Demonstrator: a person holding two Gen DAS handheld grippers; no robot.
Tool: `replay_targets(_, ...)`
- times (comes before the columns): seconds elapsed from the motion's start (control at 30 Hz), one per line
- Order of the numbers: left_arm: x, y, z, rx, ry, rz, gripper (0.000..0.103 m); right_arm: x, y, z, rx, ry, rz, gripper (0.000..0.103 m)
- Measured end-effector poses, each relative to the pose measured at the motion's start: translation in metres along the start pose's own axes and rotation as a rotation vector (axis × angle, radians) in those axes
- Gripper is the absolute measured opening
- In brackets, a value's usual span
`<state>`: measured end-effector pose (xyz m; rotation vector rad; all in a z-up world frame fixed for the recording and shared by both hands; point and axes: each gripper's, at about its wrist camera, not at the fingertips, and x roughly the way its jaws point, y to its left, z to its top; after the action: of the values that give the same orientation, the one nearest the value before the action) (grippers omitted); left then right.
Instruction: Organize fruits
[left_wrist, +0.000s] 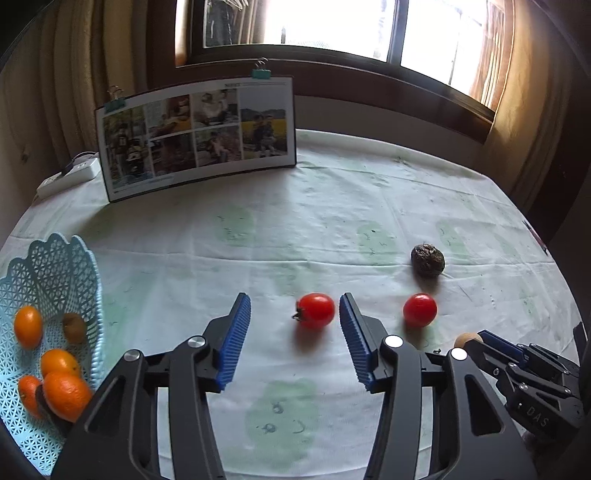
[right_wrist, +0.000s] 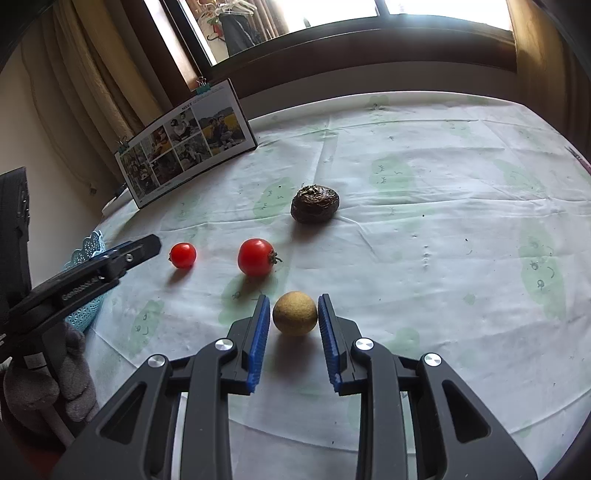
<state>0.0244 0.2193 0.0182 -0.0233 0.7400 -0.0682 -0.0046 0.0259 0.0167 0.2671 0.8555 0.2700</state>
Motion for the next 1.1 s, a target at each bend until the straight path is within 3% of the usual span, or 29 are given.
replay_targets(0.3,0.033,-0.013,0.002,0.024,0.080,-0.027,0.051,0.002,-0.001,0.000,0.008,0.006,0.000,0.028)
replay_targets(0.43,0.043,-0.014,0.001,0.028,0.112,-0.040,0.028,0.003,-0.001,0.000,0.010,0.010,0.001,0.028)
replay_targets(0.47,0.045,-0.013,0.000,0.021,0.118,-0.048,0.028,0.003,-0.001,0.000,0.010,0.011,0.000,0.028)
replay_targets(0.63,0.033,-0.010,-0.001,0.009,0.087,-0.054,0.028,0.008,0.003,-0.001,-0.009,0.031,-0.007,0.028)
replay_targets(1.1,-0.032,0.011,-0.003,-0.017,-0.066,0.037,0.028,0.009,0.005,-0.003,-0.021,0.026,-0.027,0.026)
